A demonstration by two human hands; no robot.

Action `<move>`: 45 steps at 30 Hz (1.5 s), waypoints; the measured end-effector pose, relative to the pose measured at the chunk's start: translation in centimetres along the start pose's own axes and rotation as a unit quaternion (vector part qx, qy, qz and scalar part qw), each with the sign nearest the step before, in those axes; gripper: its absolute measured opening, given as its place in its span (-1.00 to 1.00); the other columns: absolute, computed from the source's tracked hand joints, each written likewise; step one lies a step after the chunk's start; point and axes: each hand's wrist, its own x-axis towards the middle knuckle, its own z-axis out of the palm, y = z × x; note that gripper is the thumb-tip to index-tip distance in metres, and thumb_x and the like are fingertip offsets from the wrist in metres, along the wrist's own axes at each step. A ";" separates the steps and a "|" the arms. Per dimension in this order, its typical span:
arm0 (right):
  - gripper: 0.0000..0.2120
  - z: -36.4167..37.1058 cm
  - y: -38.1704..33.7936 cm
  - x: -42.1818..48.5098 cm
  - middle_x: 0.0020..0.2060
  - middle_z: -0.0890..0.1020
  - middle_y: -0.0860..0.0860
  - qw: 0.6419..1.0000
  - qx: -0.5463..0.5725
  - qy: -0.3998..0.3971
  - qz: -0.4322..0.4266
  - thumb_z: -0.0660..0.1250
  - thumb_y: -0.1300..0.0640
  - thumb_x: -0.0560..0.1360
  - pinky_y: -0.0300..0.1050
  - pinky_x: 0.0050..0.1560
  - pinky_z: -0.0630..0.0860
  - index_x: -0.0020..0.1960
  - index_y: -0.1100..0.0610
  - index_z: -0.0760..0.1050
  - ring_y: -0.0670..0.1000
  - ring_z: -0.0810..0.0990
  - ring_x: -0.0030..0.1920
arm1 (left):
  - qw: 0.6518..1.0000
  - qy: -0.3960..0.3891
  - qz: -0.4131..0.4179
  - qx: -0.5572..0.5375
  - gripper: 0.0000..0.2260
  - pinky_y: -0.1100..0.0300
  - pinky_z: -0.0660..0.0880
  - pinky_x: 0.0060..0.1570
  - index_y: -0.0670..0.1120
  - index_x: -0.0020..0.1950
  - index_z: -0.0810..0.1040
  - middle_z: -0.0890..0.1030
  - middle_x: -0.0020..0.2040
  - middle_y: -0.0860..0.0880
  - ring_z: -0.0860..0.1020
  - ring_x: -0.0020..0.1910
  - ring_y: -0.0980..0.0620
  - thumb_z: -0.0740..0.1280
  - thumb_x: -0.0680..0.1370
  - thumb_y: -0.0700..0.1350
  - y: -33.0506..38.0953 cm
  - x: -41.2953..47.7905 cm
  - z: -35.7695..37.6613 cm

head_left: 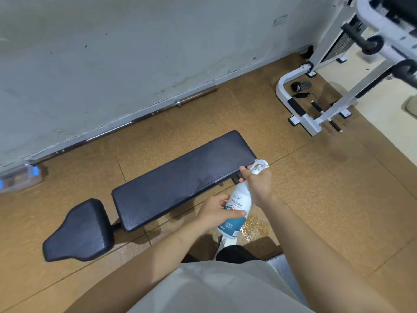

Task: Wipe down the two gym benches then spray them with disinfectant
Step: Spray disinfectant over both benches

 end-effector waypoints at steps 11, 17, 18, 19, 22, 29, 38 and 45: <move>-0.76 -5.7 -2.7 4.0 -0.39 0.59 0.05 0.997 0.051 0.045 0.040 0.46 0.31 0.52 -0.01 -0.31 0.59 -0.20 0.11 0.45 0.01 0.56 -0.46 | 0.999 -0.029 -0.001 0.020 -0.29 -0.04 0.66 0.12 0.04 0.20 0.62 0.70 0.12 0.06 0.69 0.03 0.11 0.60 0.13 0.30 5.4 3.7 3.7; -0.84 -6.2 -4.0 4.5 -0.33 0.61 0.11 0.996 0.043 0.069 0.020 0.45 0.35 0.52 -0.09 -0.41 0.61 -0.12 0.19 0.50 -0.01 0.59 -0.46 | 0.998 -0.047 0.029 0.007 -0.53 -0.02 0.66 0.10 0.01 0.14 0.64 0.71 0.06 0.05 0.69 0.00 0.10 0.65 0.32 0.13 6.0 5.4 4.1; -0.86 -6.3 -4.1 4.6 -0.33 0.61 0.12 0.996 0.043 0.078 0.021 0.45 0.34 0.52 -0.09 -0.41 0.61 -0.09 0.21 0.50 0.00 0.59 -0.46 | 0.998 -0.044 0.035 0.008 -0.53 -0.02 0.66 0.09 0.02 0.13 0.64 0.71 0.06 0.06 0.69 0.00 0.11 0.64 0.31 0.14 6.1 5.6 4.2; -0.86 -6.3 -4.2 4.9 -0.34 0.60 0.12 0.995 0.043 0.087 0.025 0.45 0.34 0.52 -0.08 -0.40 0.61 -0.06 0.21 0.49 0.01 0.58 -0.46 | 0.998 -0.042 0.040 0.010 -0.52 -0.01 0.67 0.09 0.03 0.14 0.65 0.71 0.06 0.06 0.69 0.00 0.11 0.64 0.31 0.15 6.2 5.8 4.3; -0.82 -6.6 -4.3 5.9 -0.37 0.59 0.15 0.992 0.044 0.109 0.045 0.45 0.33 0.52 0.00 -0.29 0.59 -0.12 0.18 0.46 0.06 0.55 -0.45 | 0.998 -0.037 0.044 0.006 -0.49 -0.03 0.67 0.08 0.02 0.16 0.65 0.71 0.06 0.06 0.69 -0.01 0.10 0.63 0.29 0.17 6.5 6.6 4.5; -0.80 -7.8 -6.6 10.5 -0.35 0.59 0.16 0.996 0.014 0.055 0.065 0.48 0.35 0.49 -0.01 -0.32 0.61 -0.14 0.17 0.48 0.07 0.56 -0.44 | 0.999 0.001 0.006 -0.037 -0.35 -0.06 0.67 0.08 0.06 0.13 0.65 0.71 0.04 0.09 0.69 -0.02 0.12 0.56 0.14 0.35 9.1 9.0 6.7; -0.77 -12.1 -10.0 17.0 -0.26 0.63 0.15 0.986 -0.096 -0.136 0.013 0.53 0.31 0.45 -0.05 -0.30 0.61 0.01 0.20 0.52 0.05 0.63 -0.35 | 0.982 0.094 -0.011 -0.163 -0.56 -0.06 0.67 0.08 0.04 0.06 0.62 0.73 0.02 0.03 0.71 -0.03 0.06 0.65 0.28 0.11 13.7 12.3 13.8; -0.85 -15.4 -11.6 20.3 -0.24 0.62 0.21 0.977 -0.169 -0.129 -0.030 0.38 0.41 0.49 -0.04 -0.27 0.60 0.04 0.33 0.51 0.10 0.63 -0.30 | 0.980 0.097 0.003 -0.175 -0.57 0.09 0.63 0.02 -0.04 0.17 0.65 0.73 0.03 0.04 0.70 -0.03 0.09 0.65 0.36 -0.01 17.4 14.9 16.9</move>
